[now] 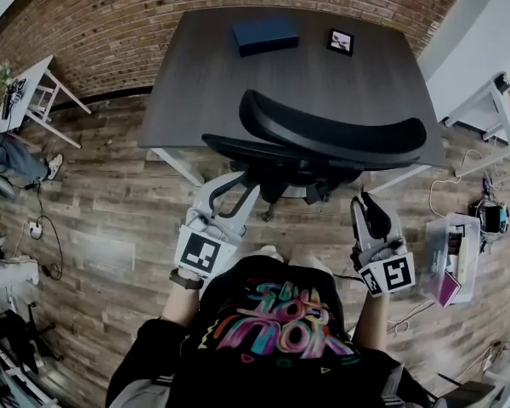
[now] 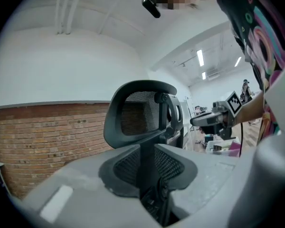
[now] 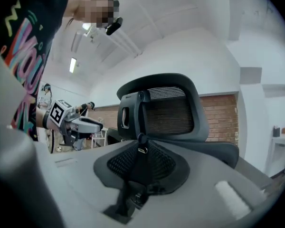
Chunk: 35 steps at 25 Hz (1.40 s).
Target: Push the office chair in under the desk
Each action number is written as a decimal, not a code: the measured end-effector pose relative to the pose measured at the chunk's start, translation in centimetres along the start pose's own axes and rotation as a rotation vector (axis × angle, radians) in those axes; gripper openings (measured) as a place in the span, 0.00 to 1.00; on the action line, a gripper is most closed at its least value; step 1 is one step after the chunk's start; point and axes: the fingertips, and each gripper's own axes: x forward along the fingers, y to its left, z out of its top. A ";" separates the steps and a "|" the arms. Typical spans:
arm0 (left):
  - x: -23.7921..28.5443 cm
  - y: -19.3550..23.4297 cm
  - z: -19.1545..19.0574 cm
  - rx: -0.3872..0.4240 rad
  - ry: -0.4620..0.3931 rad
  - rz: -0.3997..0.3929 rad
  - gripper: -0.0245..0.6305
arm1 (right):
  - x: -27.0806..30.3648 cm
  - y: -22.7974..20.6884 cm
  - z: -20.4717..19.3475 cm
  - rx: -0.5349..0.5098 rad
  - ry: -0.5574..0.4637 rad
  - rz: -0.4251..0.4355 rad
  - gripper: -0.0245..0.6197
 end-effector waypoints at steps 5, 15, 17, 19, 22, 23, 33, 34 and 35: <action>0.4 -0.2 -0.4 -0.059 -0.005 0.011 0.04 | 0.4 1.3 -0.5 0.062 -0.013 -0.002 0.06; 0.5 -1.9 -1.8 -0.141 0.012 -0.056 0.04 | 1.3 3.4 -1.6 0.123 0.013 0.016 0.04; 0.6 -1.9 -1.9 -0.148 0.011 -0.062 0.04 | 1.5 3.5 -1.6 0.118 0.015 0.024 0.04; 0.7 -1.8 -1.8 -0.148 0.008 -0.066 0.04 | 1.6 3.4 -1.4 0.115 0.009 0.022 0.04; 0.8 -1.9 -1.6 -0.135 -0.002 -0.073 0.04 | 1.2 3.0 -1.1 0.124 -0.004 0.005 0.04; 0.8 -1.9 -1.6 -0.133 -0.004 -0.075 0.04 | 1.0 2.9 -1.1 0.135 -0.008 -0.002 0.04; 1.0 -2.2 -1.4 -0.126 -0.016 -0.091 0.04 | 0.0 2.2 -1.1 0.147 -0.018 -0.037 0.04; 1.0 -2.3 -1.3 -0.125 -0.018 -0.091 0.04 | 0.0 2.2 -1.0 0.145 -0.020 -0.037 0.04; 1.0 -2.3 -1.3 -0.122 -0.019 -0.092 0.04 | 0.0 2.2 -1.0 0.141 -0.021 -0.035 0.04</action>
